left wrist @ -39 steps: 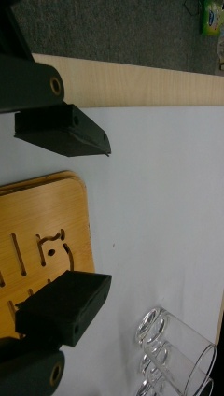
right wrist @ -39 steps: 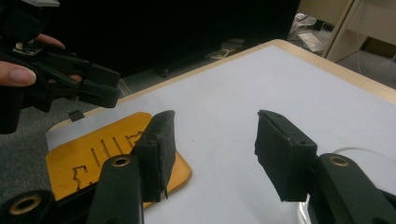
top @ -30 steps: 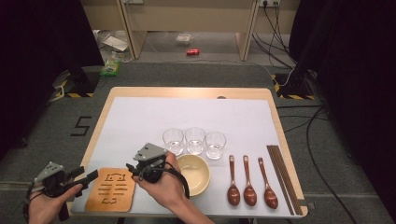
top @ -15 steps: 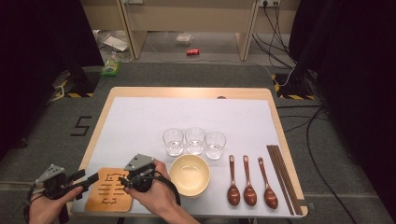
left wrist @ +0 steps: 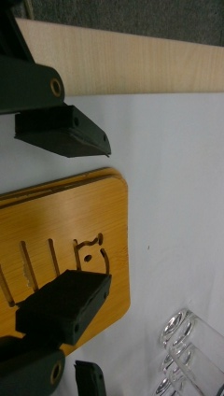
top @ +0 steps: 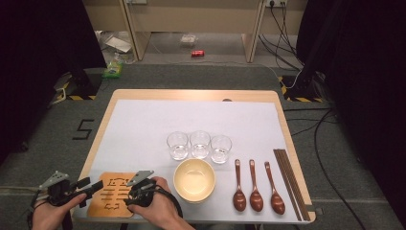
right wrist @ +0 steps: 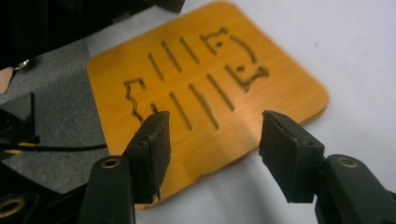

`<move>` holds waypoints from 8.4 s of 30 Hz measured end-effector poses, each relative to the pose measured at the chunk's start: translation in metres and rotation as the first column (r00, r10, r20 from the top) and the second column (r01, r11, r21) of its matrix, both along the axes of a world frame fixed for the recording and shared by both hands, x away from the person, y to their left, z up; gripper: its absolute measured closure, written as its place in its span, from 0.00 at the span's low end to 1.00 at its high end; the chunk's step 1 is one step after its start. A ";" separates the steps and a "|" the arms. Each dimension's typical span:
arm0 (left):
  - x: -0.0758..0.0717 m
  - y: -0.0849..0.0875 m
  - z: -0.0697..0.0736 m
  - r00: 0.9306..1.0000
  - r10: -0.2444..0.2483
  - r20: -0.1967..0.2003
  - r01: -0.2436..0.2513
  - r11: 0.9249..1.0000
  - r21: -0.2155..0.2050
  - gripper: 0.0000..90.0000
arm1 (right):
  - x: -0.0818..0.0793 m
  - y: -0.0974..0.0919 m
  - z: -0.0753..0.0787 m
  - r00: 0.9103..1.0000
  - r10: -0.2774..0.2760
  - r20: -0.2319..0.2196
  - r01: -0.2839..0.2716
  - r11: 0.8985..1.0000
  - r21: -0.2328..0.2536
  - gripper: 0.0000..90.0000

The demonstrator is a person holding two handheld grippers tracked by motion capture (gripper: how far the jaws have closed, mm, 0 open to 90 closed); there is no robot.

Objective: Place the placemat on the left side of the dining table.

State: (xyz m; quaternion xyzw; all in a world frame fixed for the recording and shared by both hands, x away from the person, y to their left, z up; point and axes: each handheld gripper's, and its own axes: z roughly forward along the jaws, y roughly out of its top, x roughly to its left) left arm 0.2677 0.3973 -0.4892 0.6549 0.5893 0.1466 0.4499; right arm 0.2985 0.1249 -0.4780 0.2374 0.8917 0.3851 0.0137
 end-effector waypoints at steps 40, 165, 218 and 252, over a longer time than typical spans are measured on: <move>-0.004 0.006 0.013 0.999 0.035 0.028 -0.031 0.988 -0.150 0.43 | 0.000 0.016 -0.009 0.996 0.083 0.017 -0.083 0.997 0.011 0.41; 0.087 -0.042 0.073 0.978 0.116 0.175 -0.070 0.966 -0.251 0.96 | 0.040 -0.142 0.113 0.926 -0.303 0.224 0.230 0.926 0.301 0.48; 0.124 -0.062 0.073 0.979 0.128 0.158 -0.087 0.966 -0.242 0.96 | 0.032 -0.251 0.083 0.830 -0.520 0.200 0.436 0.830 0.349 0.49; 0.152 -0.069 0.061 0.980 0.156 0.127 -0.125 0.967 -0.223 0.96 | 0.027 -0.286 0.074 0.773 -0.602 0.202 0.515 0.781 0.354 0.50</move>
